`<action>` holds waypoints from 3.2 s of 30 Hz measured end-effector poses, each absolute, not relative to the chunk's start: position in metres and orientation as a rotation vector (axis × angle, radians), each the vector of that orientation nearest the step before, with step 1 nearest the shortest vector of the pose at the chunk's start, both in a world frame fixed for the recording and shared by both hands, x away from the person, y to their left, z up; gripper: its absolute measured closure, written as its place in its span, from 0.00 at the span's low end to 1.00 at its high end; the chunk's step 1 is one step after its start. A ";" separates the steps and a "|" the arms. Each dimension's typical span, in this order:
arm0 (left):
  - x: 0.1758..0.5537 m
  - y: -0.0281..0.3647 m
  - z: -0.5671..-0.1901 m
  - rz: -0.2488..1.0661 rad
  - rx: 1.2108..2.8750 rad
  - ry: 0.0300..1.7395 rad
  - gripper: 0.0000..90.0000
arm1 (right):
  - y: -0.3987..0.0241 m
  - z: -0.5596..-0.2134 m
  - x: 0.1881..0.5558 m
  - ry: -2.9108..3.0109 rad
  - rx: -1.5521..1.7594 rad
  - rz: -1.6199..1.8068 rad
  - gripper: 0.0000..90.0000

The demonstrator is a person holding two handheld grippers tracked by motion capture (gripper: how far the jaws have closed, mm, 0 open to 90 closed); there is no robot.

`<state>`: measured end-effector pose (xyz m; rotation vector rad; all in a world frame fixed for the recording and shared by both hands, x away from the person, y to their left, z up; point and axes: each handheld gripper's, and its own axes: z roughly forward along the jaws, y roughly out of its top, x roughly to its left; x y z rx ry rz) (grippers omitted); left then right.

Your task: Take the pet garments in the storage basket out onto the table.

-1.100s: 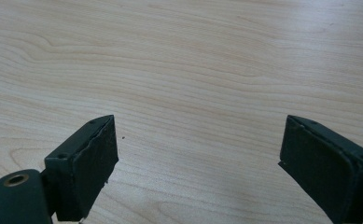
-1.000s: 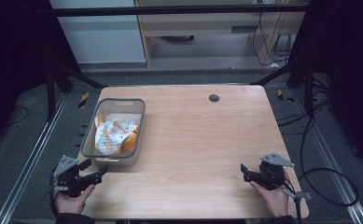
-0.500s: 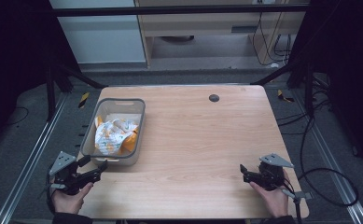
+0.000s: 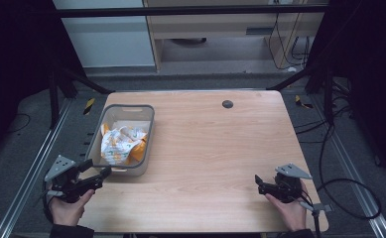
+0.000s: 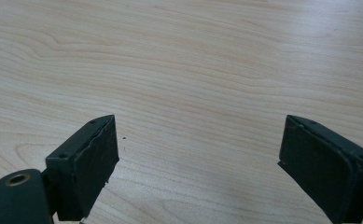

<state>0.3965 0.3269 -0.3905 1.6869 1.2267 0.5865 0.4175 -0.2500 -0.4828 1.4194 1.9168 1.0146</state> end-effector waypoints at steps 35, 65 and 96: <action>0.452 0.323 -0.363 0.616 1.688 1.213 0.25 | -0.252 -0.483 0.417 1.900 1.410 1.006 0.13; 0.516 0.309 -0.345 0.599 1.893 1.245 0.23 | -0.253 -0.483 0.418 1.911 1.412 1.002 0.13; 0.559 0.296 -0.352 0.544 2.126 1.321 0.26 | -0.253 -0.485 0.419 1.934 1.413 0.994 0.13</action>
